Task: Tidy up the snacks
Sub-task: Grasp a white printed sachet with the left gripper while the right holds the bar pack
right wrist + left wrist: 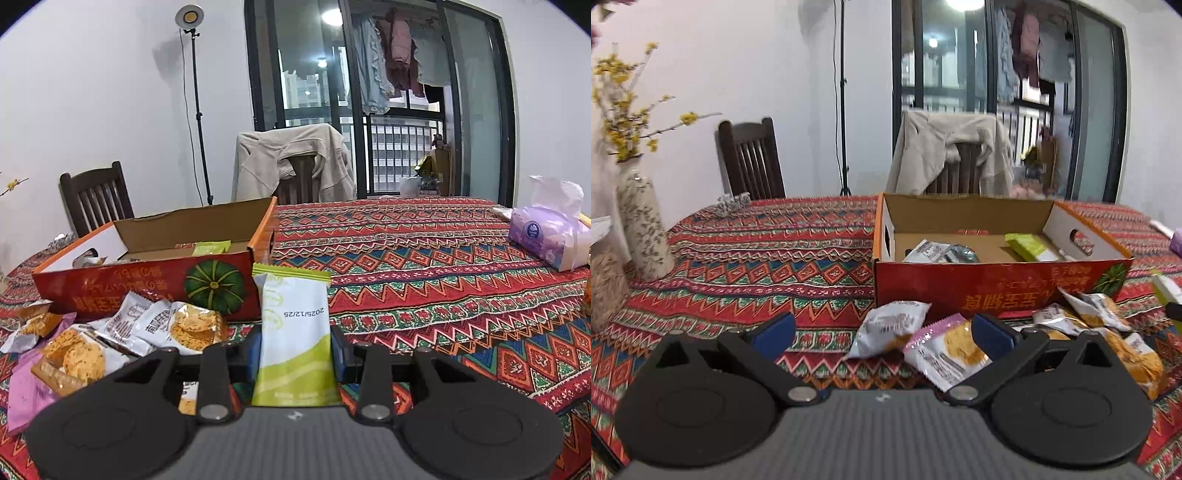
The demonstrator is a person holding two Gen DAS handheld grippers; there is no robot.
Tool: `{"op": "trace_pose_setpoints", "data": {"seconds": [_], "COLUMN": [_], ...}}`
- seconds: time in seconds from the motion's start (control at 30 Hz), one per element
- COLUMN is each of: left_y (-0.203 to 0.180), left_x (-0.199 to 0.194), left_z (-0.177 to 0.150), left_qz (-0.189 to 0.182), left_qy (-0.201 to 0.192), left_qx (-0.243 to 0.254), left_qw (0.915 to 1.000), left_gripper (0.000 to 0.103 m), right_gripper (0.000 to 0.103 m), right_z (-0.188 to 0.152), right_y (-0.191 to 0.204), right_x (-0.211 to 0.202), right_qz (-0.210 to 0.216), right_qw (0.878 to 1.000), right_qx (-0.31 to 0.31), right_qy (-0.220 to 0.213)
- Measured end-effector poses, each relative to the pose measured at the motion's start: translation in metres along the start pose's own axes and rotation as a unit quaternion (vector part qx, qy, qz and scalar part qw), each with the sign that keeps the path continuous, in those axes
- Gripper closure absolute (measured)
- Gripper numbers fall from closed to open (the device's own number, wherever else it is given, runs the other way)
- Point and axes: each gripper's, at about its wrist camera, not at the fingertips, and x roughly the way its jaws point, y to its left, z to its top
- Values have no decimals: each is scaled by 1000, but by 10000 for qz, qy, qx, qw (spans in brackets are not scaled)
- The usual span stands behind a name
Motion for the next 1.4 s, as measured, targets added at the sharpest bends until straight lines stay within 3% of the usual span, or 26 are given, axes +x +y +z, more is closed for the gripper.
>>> {"op": "trace_pose_setpoints", "data": {"seconds": [0.13,0.27,0.43,0.5,0.57,0.87,1.23,1.4], "left_y": [-4,-5,7,10,13,25,22,16], "left_x": [39,67,92,95,96,93,62,37], "left_z": [13,17,11,9,8,4,8,12], "left_qz": [-25,99,208,143,114,-98,-172,-203], "left_qy": [562,791,1161,1143,1127,983,672,340], "left_qx": [-91,-223,-726,-878,-944,-1292,-1168,-1008], "left_qw": [9984,9966,9904,9895,9891,9867,9907,9941], "left_gripper": [0,0,4,10,23,47,49,49], "right_gripper": [67,67,67,67,67,67,67,67], "right_z": [1,0,-1,0,-1,-1,-1,0], "right_y": [-3,-4,-4,-3,-3,-5,-3,0], "right_x": [1,2,2,2,2,2,-1,-5], "right_qz": [-29,-43,-55,-45,-43,-80,-115,-141], "right_qw": [10000,10000,9999,9999,9999,9999,9999,9997], "right_qx": [42,70,100,86,78,100,85,7], "right_qy": [6,27,41,47,47,20,-56,-193]}}
